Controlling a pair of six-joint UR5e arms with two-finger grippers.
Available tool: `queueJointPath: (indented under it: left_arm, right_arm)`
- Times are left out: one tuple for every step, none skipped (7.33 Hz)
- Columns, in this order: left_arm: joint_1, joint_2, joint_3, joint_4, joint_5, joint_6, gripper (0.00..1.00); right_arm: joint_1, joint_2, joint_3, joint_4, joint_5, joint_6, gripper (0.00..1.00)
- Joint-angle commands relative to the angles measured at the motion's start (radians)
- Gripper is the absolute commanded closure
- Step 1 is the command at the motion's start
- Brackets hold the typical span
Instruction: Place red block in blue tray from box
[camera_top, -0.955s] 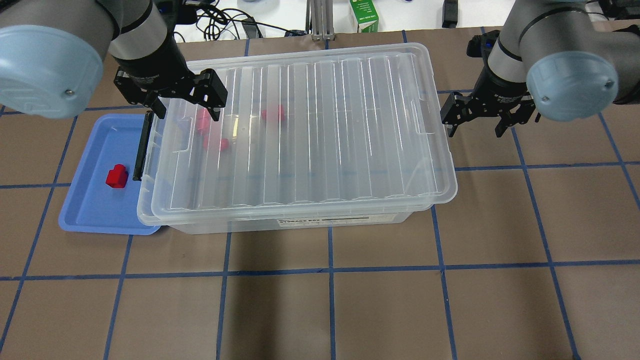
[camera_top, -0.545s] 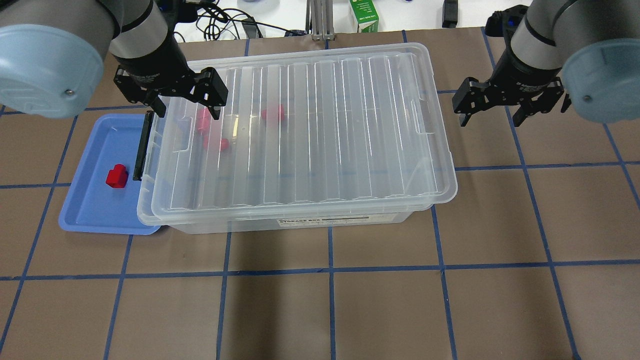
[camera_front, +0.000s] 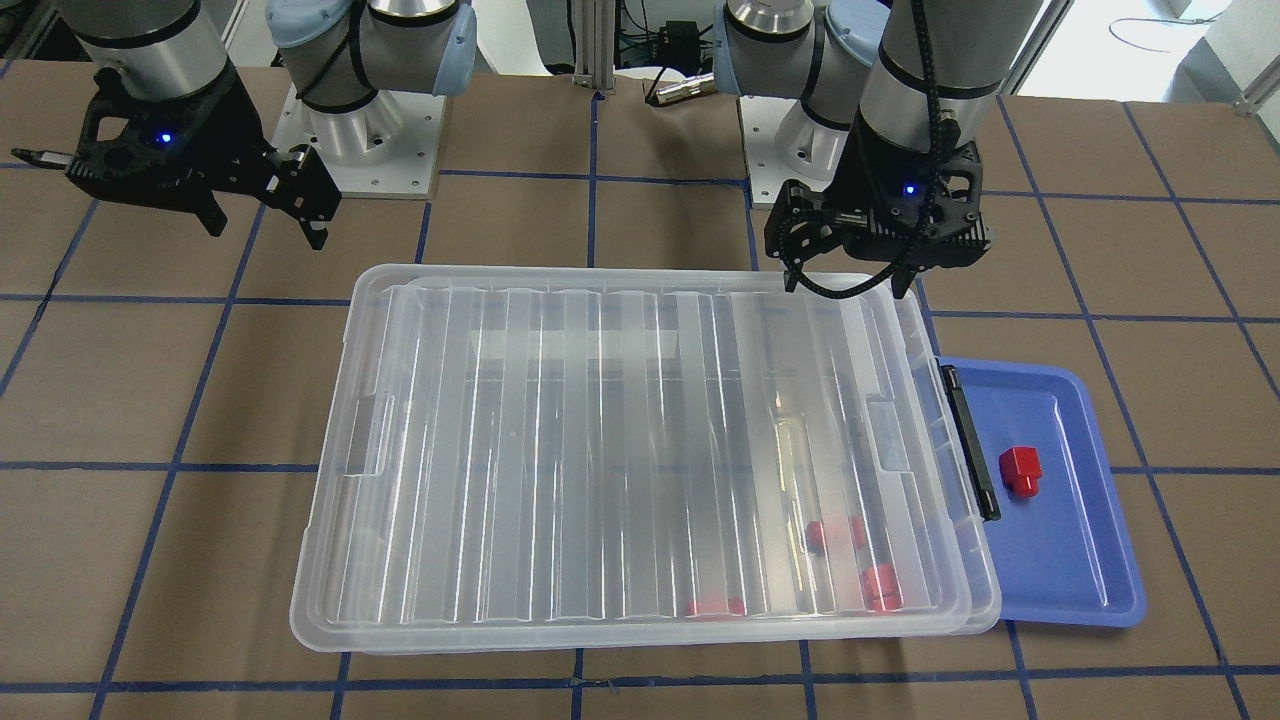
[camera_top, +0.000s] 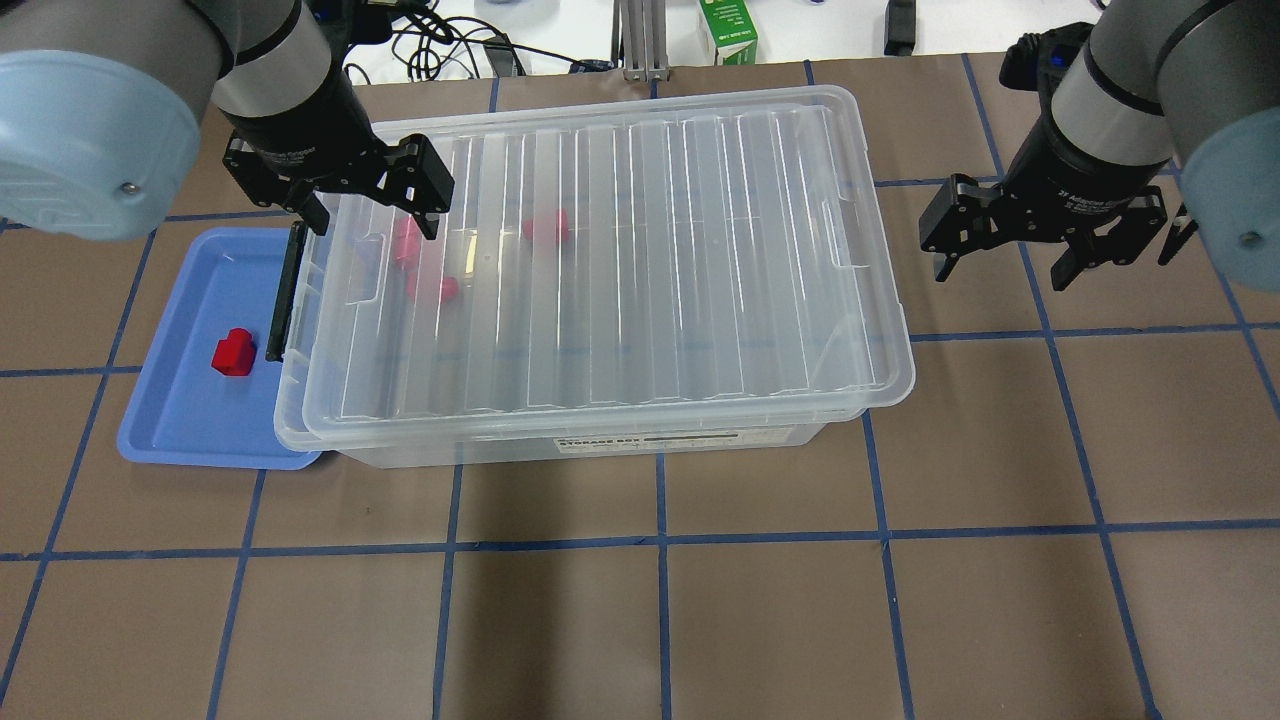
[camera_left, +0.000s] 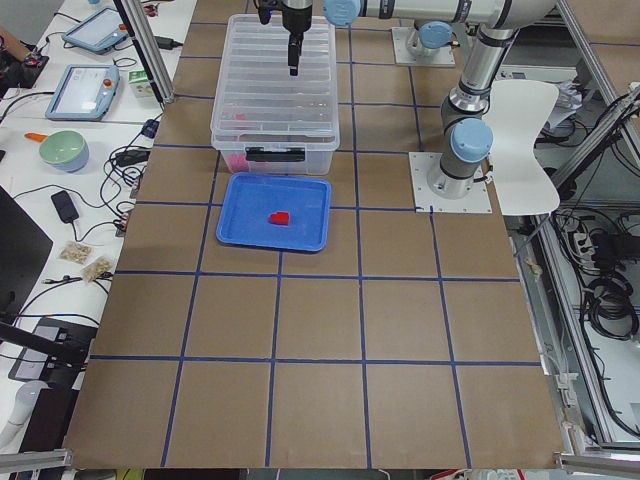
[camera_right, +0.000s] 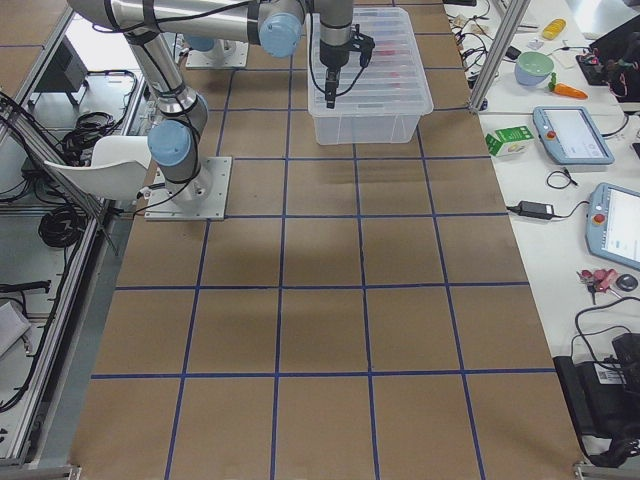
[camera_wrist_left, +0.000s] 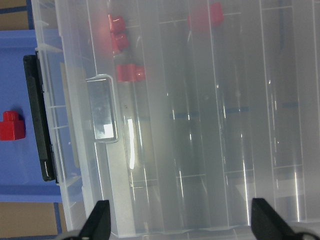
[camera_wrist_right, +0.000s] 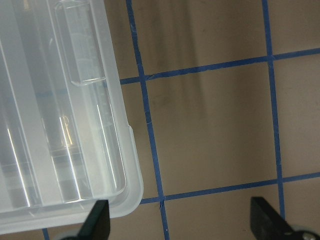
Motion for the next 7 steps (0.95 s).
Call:
queueJointPath:
  left_arm:
    - [0.005, 0.002, -0.003, -0.001, -0.001, 0.002, 0.0]
    - [0.006, 0.002, 0.0, -0.001, -0.004, 0.002, 0.0]
    - [0.011, 0.002, 0.0, -0.001, -0.005, 0.0, 0.0]
    - [0.012, 0.002, 0.001, -0.001, -0.005, 0.0, 0.0]
    - [0.009, 0.004, 0.0, -0.002, -0.005, 0.0, 0.0]
    - [0.008, 0.007, -0.003, -0.002, -0.005, 0.0, 0.0]
    - [0.009, 0.009, -0.003, -0.002, -0.005, -0.002, 0.0]
  right_arm:
    - [0.025, -0.03, 0.001, 0.003, 0.01, 0.003, 0.0]
    - [0.052, -0.023, 0.003, -0.003, 0.007, 0.006, 0.0]
    - [0.072, -0.018, 0.003, -0.011, 0.007, 0.009, 0.0]
    - [0.074, -0.025, 0.007, -0.012, 0.01, 0.008, 0.0]
    - [0.074, -0.021, 0.009, -0.012, -0.005, 0.0, 0.0]
    - [0.073, -0.026, 0.009, -0.012, -0.004, 0.003, 0.0]
    - [0.063, -0.026, 0.004, -0.014, -0.004, -0.003, 0.0]
